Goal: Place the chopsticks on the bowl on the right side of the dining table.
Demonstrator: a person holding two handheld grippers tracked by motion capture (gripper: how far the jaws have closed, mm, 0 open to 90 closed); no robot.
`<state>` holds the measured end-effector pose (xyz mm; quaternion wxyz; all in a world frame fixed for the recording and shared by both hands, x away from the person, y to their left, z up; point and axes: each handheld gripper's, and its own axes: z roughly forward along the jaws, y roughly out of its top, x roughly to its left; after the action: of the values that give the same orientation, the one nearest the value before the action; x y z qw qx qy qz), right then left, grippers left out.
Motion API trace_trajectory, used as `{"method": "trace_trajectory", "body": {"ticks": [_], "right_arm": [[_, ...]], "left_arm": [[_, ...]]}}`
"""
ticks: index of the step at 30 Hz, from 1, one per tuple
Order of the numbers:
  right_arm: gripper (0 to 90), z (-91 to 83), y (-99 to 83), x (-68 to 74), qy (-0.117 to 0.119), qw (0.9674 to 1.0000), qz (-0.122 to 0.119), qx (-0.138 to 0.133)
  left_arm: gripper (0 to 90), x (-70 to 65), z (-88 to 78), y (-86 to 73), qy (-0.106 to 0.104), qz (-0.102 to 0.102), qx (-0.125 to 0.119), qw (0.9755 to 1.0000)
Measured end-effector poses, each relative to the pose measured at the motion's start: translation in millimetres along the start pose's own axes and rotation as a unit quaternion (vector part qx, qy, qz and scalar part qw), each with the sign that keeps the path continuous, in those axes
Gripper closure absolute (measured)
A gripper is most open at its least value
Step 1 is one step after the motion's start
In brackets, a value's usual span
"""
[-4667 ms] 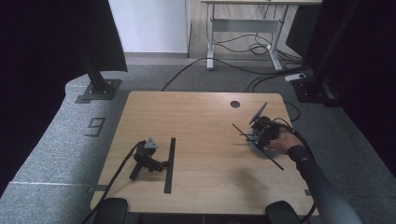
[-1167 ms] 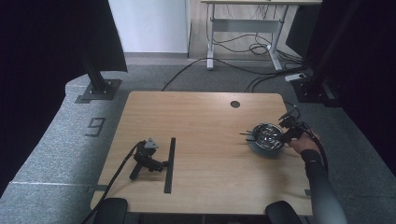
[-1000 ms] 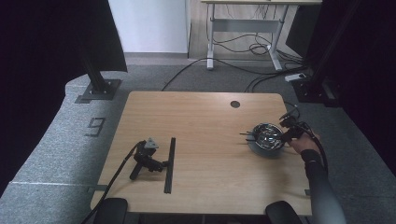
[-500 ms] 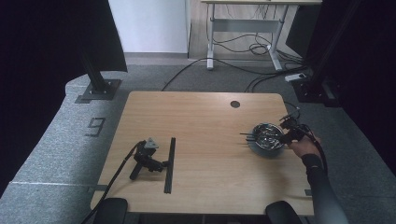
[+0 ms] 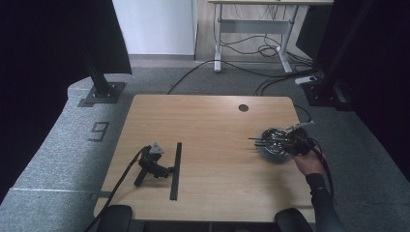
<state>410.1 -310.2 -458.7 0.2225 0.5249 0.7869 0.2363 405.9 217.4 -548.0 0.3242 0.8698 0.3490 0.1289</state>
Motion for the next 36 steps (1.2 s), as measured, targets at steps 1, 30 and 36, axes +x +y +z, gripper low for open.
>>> {"method": "trace_trajectory", "body": {"ticks": [1, 30, 36], "right_arm": [[72.1, 0.7, -1.8, 1.6, 0.004, 1.0, 0.002, -0.006], [68.4, 48.4, -21.2, 12.5, 0.023, 0.9941, 0.058, -0.088], [58.1, 38.9, -24.4, 7.2, 0.016, 0.9927, 0.063, -0.102]], "left_arm": [[0.0, 0.0, 0.0, 0.0, 0.0, 0.0, 0.0, 1.0], [0.0, 0.1, 0.0, -0.1, 0.0, 0.001, 0.0, 1.0], [0.0, 0.1, 0.0, -0.1, 0.0, 0.001, 0.0, 1.0]]}}
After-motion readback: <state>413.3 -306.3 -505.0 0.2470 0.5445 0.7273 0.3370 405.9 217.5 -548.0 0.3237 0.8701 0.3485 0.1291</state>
